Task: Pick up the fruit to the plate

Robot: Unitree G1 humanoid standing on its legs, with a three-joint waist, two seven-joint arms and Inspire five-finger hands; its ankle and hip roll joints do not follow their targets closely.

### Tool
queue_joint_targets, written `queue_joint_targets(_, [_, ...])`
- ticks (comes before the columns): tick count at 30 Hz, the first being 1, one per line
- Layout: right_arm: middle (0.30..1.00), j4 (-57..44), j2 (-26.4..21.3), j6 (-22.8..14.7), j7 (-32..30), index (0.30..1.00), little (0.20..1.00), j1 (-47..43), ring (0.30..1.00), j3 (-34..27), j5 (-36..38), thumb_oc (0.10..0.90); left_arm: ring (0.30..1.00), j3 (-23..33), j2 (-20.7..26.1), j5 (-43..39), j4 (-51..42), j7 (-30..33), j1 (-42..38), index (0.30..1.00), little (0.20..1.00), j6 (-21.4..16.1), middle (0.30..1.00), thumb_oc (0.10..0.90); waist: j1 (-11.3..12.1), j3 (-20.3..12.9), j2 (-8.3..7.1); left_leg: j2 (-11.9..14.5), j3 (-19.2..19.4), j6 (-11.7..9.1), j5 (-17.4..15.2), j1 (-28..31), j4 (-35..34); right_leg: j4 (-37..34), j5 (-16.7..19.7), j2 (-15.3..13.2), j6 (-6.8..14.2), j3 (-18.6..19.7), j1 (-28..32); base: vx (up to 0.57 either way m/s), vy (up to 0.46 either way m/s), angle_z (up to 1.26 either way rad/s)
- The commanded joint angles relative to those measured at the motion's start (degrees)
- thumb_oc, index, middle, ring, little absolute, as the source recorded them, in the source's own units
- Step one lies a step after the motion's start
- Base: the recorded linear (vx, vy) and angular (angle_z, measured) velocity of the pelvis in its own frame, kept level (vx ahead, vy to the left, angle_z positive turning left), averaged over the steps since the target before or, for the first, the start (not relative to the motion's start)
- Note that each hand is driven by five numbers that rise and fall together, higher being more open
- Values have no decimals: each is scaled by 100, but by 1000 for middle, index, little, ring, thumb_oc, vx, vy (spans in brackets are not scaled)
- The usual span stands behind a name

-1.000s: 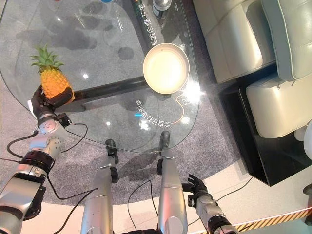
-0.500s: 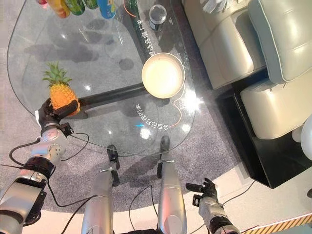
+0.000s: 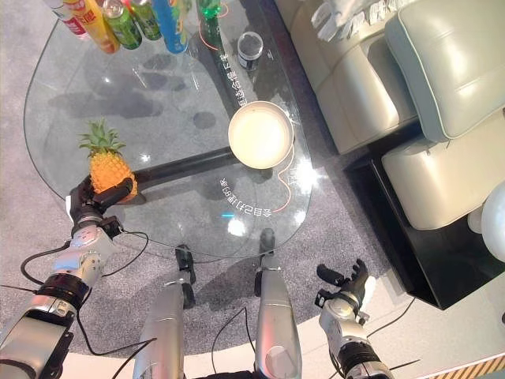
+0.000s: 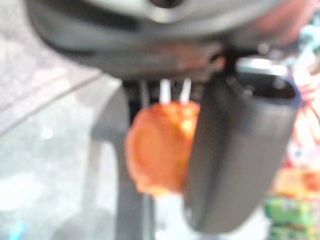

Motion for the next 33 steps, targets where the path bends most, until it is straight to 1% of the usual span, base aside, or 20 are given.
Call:
queue_joint_targets(1, [900, -830, -417, -600, -15, 900, 900, 448, 900, -246, -361, 800, 300, 664, 290, 850, -577, 329, -56, 300, 200, -679, 300, 100, 24, -91, 94, -636, 194, 423, -385, 46, 258, 102, -518, 477, -179, -390, 352, 0, 0, 0])
queue_joint_targets(2, [900, -968, -402, -604, 9, 900, 900, 437, 900, -262, -423, 800, 300, 686, 293, 978, -660, 376, -34, 300, 200, -698, 300, 100, 25, -91, 90, -638, 197, 426, -344, 49, 224, 85, -490, 479, -186, -391, 345, 0, 0, 0])
queue_joint_targets(3, [900, -1173, -377, -739, 109, 900, 900, 474, 900, -284, -494, 800, 300, 693, 302, 1136, -824, 430, 40, 300, 200, -752, 300, 100, 36, -91, 93, -636, 191, 426, -376, 108, 219, 106, -541, 482, -186, -404, 396, 0, 0, 0])
queue_joint_targets(5, [900, -1400, -359, -846, 221, 900, 900, 476, 900, -325, -614, 800, 300, 752, 314, 1242, -1030, 448, 90, 300, 200, -812, 300, 100, 50, -91, 86, -645, 191, 428, -333, 118, 174, 80, -529, 482, -197, -414, 412, 0, 0, 0])
queue_joint_targets(6, [900, -1514, -355, -865, 250, 900, 900, 500, 900, -340, -689, 800, 300, 770, 310, 1304, -1116, 447, 140, 300, 200, -849, 300, 100, 56, -91, 87, -645, 186, 425, -366, 155, 181, 92, -568, 483, -196, -421, 451, 0, 0, 0])
queue_joint_targets(8, [900, -1859, -339, -955, 370, 900, 900, 513, 900, -399, -808, 800, 300, 810, 297, 1457, -1425, 440, 256, 300, 200, -965, 300, 100, 67, -91, 84, -664, 183, 425, -323, 178, 129, 55, -550, 493, -206, -430, 476, 0, 0, 0])
queue_joint_targets(9, [900, -1969, -331, -960, 391, 900, 900, 538, 900, -408, -842, 800, 300, 824, 281, 1514, -1536, 439, 329, 300, 200, -978, 300, 100, 74, -91, 88, -662, 174, 422, -359, 213, 141, 76, -590, 498, -202, -432, 508, 0, 0, 0])
queue_joint_targets(10, [900, -2028, -325, -983, 421, 900, 900, 525, 900, -418, -861, 800, 300, 841, 277, 1552, -1596, 434, 349, 300, 200, -1004, 300, 100, 76, -91, 87, -664, 175, 423, -322, 197, 121, 62, -559, 501, -207, -429, 489, 0, 0, 0])
queue_joint_targets(11, [900, -2198, -318, -1034, 539, 900, 900, 532, 900, -460, -921, 800, 300, 877, 241, 1713, -1841, 437, 483, 300, 200, -1069, 300, 100, 95, -91, 89, -674, 161, 425, -315, 225, 98, 54, -562, 506, -207, -435, 513, 0, 0, 0])
queue_joint_targets(13, [900, -2430, -319, -1111, 678, 900, 900, 524, 900, -501, -946, 800, 300, 939, 175, 1931, -2201, 412, 654, 300, 200, -1078, 300, 100, 130, -91, 93, -685, 147, 424, -316, 257, 98, 38, -570, 499, -209, -460, 565, 0, 0, 0])
queue_joint_targets(17, [900, -2921, -367, -1108, 942, 900, 900, 491, 900, -558, -907, 800, 300, 941, 125, 2136, -2718, 360, 918, 300, 200, -1029, 300, 100, 182, -91, 112, -705, 112, 407, -343, 314, 105, 31, -604, 502, -203, -491, 649, 0, 0, 0])
queue_joint_targets(19, [900, -3007, -376, -1117, 1012, 900, 900, 463, 900, -566, -899, 800, 300, 946, 114, 2181, -2789, 342, 942, 300, 200, -1023, 300, 100, 187, -91, 114, -712, 109, 408, -298, 290, 83, 7, -564, 504, -209, -491, 629, 0, 0, 0])
queue_joint_targets(21, [900, -3468, -409, -1184, 1437, 900, 900, 329, 900, -495, -880, 800, 300, 886, 21, 2386, -3111, 170, 1128, 300, 200, -1003, 300, 100, 240, -91, 143, -722, 89, 402, -295, 311, 100, -1, -569, 511, -219, -495, 675, 0, 0, 0])
queue_joint_targets(28, [900, -4046, -390, -1093, 2090, 900, 900, -131, 900, -300, -777, 800, 300, 711, -49, 2561, -3514, -200, 1166, 300, 200, -767, 300, 100, 327, -91, 188, -732, 73, 379, -305, 326, 170, -17, -581, 510, -246, -512, 762, 0, 0, 0])
queue_joint_targets(29, [900, -4046, -390, -1093, 2090, 900, 900, -131, 900, -300, -777, 800, 300, 711, -49, 2561, -3514, -200, 1166, 300, 200, -767, 300, 100, 327, -91, 188, -732, 73, 379, -305, 326, 170, -17, -581, 510, -246, -512, 762, 0, 0, 0])
queue_joint_targets(30, [900, -4229, -343, -1058, 2361, 900, 900, -368, 900, -157, -700, 800, 300, 540, -77, 2619, -3709, -384, 1163, 300, 200, -640, 300, 100, 374, -91, 209, -732, 63, 370, -319, 320, 218, -13, -582, 503, -252, -531, 790, 0, 0, 0])
queue_joint_targets(33, [900, -4383, -303, -972, 2543, 900, 900, -583, 900, -41, -466, 800, 300, 399, -84, 2671, -3877, -579, 1146, 300, 200, -520, 300, 100, 419, -91, 218, -740, 51, 367, -337, 284, 293, 16, -578, 495, -257, -544, 778, 7, -17, 2])
